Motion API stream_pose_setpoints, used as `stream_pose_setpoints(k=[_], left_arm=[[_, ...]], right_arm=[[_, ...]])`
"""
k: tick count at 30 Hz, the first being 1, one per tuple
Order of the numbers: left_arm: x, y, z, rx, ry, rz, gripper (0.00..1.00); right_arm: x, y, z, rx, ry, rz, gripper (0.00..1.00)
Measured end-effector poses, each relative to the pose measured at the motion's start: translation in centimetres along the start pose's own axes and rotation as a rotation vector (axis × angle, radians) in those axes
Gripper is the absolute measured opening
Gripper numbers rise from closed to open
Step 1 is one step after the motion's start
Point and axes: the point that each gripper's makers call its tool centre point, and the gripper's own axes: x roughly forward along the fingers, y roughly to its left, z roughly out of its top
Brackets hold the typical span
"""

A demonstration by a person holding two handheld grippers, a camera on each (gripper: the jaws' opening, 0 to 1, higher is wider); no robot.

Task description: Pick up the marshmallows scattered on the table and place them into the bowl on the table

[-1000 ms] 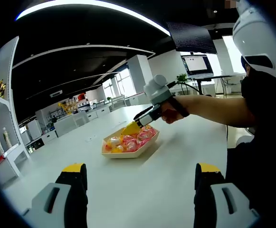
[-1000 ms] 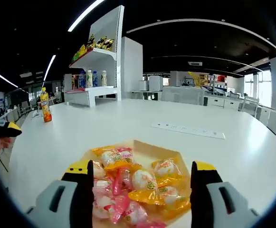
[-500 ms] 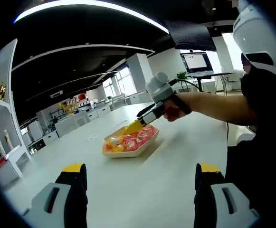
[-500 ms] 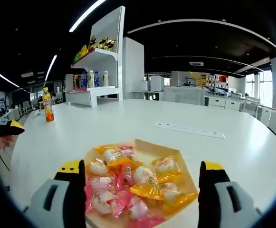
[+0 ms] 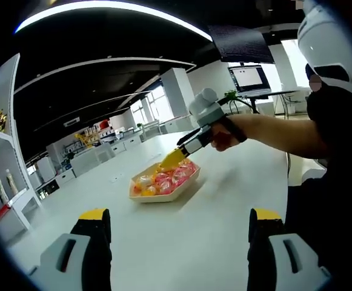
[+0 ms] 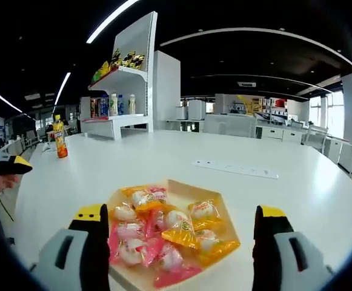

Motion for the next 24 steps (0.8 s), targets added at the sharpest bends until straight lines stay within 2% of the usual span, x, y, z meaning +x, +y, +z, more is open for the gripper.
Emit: stream_pose_setpoints(k=[18,24], left_arm=[[-0.6,-1.0,0.3,0.026,0.011,-0.001,0.94],[-0.8,-1.1,0.2,0.026,0.016,0.007,0.94]], right_arm=[[-2.2,-0.5,0.7,-0.009,-0.021,-0.014,0.96],[-3.0,0.2,0.9,-0.016,-0.028,-0.009,0.96]])
